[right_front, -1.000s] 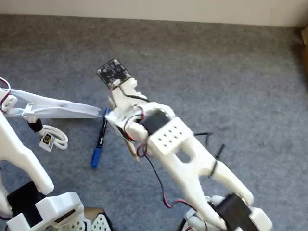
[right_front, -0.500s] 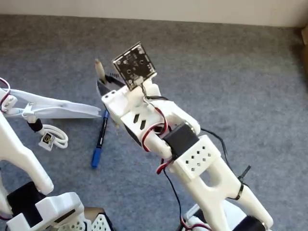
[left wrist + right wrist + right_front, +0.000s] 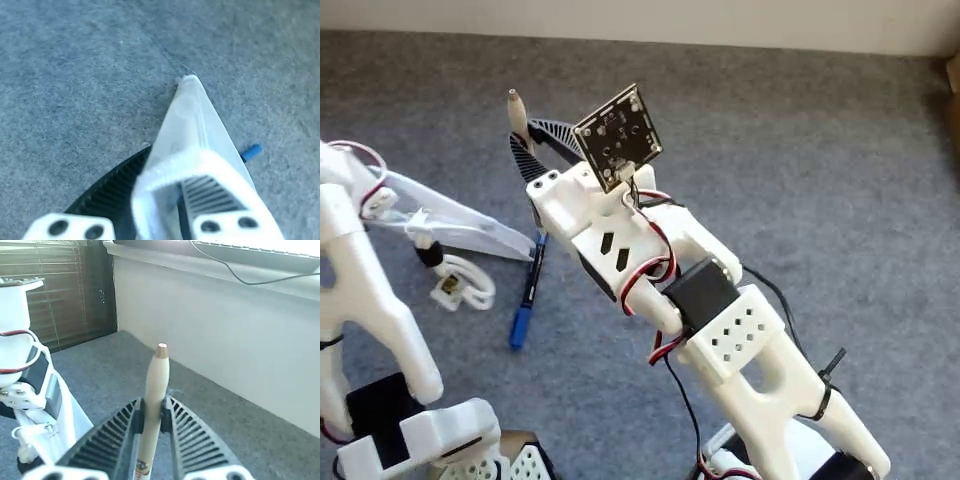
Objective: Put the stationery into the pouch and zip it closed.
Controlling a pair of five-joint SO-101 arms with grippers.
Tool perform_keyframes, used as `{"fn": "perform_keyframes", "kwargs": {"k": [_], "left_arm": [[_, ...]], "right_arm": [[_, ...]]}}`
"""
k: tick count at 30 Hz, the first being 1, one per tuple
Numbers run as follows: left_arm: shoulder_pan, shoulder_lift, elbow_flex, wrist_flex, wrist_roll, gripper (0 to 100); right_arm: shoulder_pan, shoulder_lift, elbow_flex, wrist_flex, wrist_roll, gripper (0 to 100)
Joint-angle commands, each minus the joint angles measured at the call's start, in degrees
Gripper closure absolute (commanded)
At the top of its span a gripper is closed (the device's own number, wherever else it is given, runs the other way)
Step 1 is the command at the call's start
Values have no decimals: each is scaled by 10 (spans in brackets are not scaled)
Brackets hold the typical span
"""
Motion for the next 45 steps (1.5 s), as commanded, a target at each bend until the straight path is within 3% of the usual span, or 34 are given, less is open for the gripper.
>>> {"fn": "perform_keyframes", "kwargs": {"k": [1, 10, 17, 22, 30, 42, 45], "left_arm": [[46, -4, -33, 4, -10, 923], [114, -51, -27, 4, -58, 923], [116, -124, 24, 0, -60, 920], [116, -132, 51, 0, -86, 919], [114, -132, 61, 0, -98, 919], [114, -133, 80, 0, -119, 921], [113, -133, 80, 0, -119, 922]], "right_arm": [[7, -47, -12, -19, 4, 994], [3, -150, -7, -19, 4, 994], [-58, -183, -7, -25, 4, 994], [-72, -189, 45, -133, 4, 994], [-134, -184, 212, -418, 9, 994], [-165, -129, 249, -465, 10, 994], [-156, -86, 253, -523, 62, 994]]}}
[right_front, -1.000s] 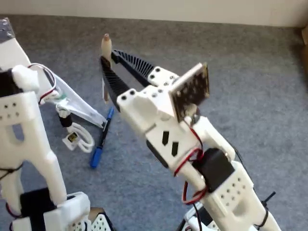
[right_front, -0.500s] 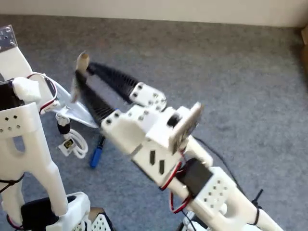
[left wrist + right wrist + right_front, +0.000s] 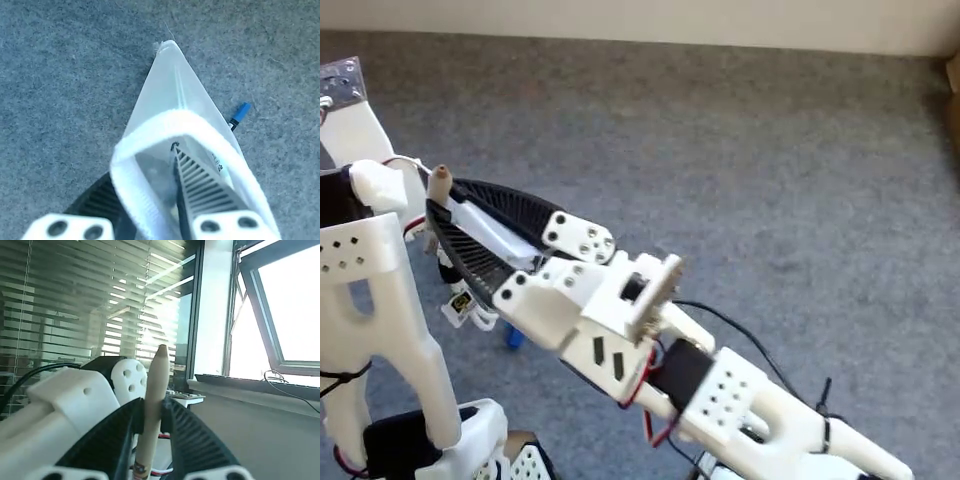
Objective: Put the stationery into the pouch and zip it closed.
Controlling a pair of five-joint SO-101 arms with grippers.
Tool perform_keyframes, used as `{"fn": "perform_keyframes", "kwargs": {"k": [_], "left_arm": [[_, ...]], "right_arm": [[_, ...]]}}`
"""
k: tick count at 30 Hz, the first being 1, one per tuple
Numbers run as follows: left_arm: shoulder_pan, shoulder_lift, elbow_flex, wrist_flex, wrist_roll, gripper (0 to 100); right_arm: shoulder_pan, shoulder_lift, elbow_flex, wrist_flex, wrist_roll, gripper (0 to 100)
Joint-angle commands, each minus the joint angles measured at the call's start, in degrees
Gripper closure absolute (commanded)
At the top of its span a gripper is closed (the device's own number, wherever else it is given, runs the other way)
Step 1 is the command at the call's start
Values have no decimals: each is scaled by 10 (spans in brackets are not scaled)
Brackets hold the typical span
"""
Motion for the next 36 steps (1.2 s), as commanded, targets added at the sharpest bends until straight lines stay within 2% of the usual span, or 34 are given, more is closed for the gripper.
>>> {"fn": "perform_keyframes", "kwargs": {"k": [1, 4, 6, 12, 18, 24, 36], "left_arm": [[11, -22, -3, 0, -5, 922], [11, -22, -3, 0, -5, 922], [11, -22, -2, 0, -5, 922], [10, -22, -8, -1, -4, 906], [10, -26, -40, 2, -7, 777], [-10, -26, -85, 3, -49, 776], [-95, -26, -109, -12, -62, 777]], "right_arm": [[7, 40, -3, -73, 80, 994], [7, 65, -3, -118, 156, 994], [7, 70, -2, -132, 171, 994], [4, 36, -2, -133, 172, 994], [4, 14, -2, -132, 172, 994], [4, 10, -2, -133, 172, 994], [4, 9, -2, -135, 172, 994]]}}
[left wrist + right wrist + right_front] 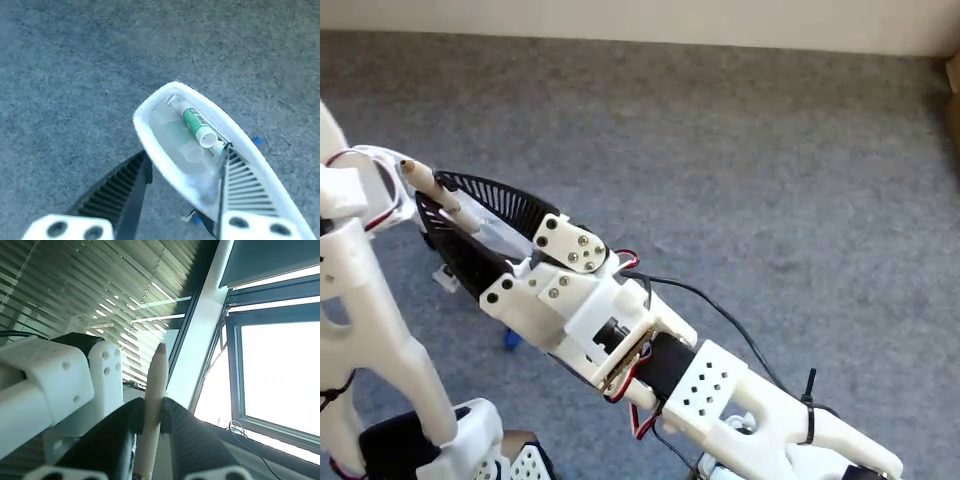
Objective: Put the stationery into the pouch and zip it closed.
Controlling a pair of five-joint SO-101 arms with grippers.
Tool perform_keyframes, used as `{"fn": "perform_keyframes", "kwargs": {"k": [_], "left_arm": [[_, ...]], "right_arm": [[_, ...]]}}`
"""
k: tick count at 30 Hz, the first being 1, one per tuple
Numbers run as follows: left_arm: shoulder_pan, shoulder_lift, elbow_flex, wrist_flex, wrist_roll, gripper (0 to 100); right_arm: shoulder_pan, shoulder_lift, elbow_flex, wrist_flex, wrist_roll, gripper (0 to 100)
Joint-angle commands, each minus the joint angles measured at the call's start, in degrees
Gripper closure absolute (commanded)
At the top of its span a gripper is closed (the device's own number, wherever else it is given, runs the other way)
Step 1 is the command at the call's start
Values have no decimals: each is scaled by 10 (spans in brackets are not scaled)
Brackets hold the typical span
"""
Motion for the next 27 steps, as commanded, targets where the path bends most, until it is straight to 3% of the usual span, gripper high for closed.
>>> {"fn": "perform_keyframes", "kwargs": {"k": [1, 7, 16, 22, 27], "left_arm": [[-17, -22, -23, -13, -27, 783], [-17, -25, 8, -49, -84, 891], [-15, -26, 50, -49, -80, 902], [-15, -26, 84, -53, -19, 902], [-15, -26, 97, -54, 25, 902]], "right_arm": [[7, -29, -5, -13, 8, 994], [0, -28, -4, -13, 7, 994], [-15, -22, -8, -13, 7, 994], [-15, -19, -25, -14, 7, 994], [-14, 73, -78, -43, 7, 994]]}}
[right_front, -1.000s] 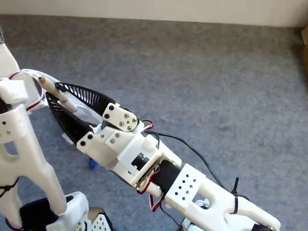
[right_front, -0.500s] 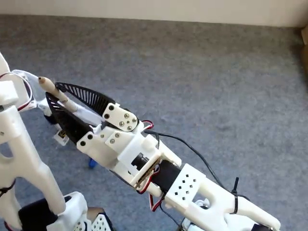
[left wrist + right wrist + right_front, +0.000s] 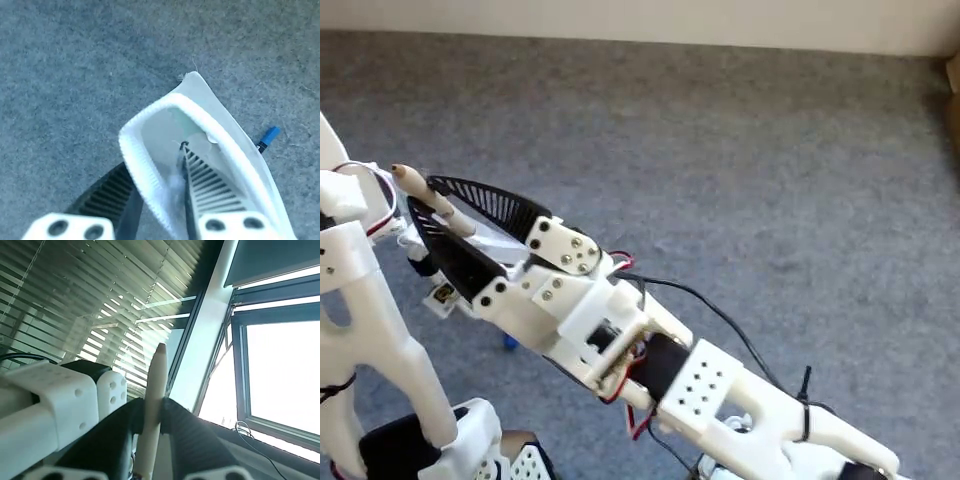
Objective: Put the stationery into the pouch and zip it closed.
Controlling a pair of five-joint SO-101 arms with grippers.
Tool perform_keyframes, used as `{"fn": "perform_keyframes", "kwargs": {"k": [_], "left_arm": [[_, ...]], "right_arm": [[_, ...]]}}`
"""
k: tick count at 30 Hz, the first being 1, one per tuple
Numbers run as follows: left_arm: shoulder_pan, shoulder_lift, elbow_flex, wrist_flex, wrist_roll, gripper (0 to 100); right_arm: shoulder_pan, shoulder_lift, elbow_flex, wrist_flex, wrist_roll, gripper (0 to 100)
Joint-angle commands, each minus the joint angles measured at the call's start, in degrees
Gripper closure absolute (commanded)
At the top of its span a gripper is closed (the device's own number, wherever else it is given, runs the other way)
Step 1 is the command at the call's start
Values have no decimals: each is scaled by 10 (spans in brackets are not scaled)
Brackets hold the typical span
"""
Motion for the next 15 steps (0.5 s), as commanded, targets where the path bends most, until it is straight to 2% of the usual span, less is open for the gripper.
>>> {"fn": "perform_keyframes", "kwargs": {"k": [1, 6, 13, 15], "left_arm": [[-2, -15, -2, -11, 33, 902], [-5, -15, -2, -11, 37, 902], [-6, -15, -20, -14, 33, 897], [-6, -15, -36, -11, 11, 883]], "right_arm": [[-5, 69, -69, -60, 7, 994], [-5, 166, -94, -153, 7, 994], [-3, 175, -95, -159, 7, 994], [-3, 165, -92, -159, 7, 994]]}}
